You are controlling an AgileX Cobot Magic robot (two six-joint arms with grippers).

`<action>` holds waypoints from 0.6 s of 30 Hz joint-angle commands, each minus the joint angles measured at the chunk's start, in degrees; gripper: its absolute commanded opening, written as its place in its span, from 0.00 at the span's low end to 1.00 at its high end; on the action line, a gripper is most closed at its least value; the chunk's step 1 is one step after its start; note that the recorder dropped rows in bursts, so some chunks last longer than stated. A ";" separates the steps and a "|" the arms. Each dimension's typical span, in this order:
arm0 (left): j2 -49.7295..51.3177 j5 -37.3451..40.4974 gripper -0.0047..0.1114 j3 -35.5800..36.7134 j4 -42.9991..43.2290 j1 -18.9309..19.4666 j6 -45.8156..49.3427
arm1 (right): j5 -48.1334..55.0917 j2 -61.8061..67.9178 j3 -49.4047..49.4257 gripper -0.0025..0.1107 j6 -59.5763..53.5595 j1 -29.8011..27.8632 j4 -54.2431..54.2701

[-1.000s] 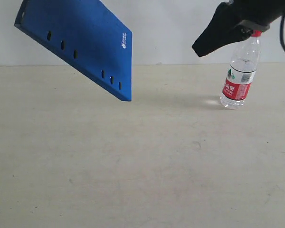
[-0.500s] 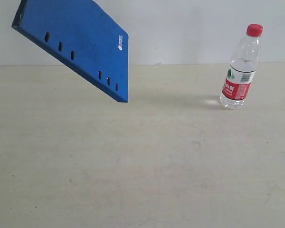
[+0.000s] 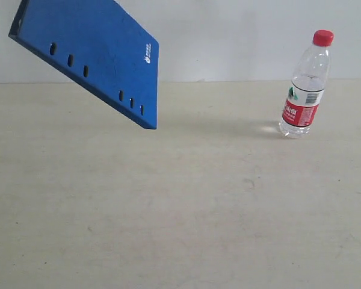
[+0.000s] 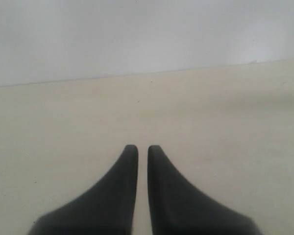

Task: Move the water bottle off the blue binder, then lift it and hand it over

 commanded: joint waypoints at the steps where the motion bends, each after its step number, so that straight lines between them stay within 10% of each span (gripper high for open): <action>1: 0.29 0.27 0.10 2.01 0.23 0.19 -0.37 | -2.46 0.23 0.65 0.02 -5.08 0.00 0.11; 7: 0.29 0.46 0.10 3.60 -0.70 0.19 -0.76 | 13.07 0.23 0.65 0.02 -24.14 0.00 -0.14; 18: 0.29 -0.02 0.10 3.58 -0.59 0.19 -0.70 | 18.98 0.23 0.65 0.02 -23.29 0.00 0.45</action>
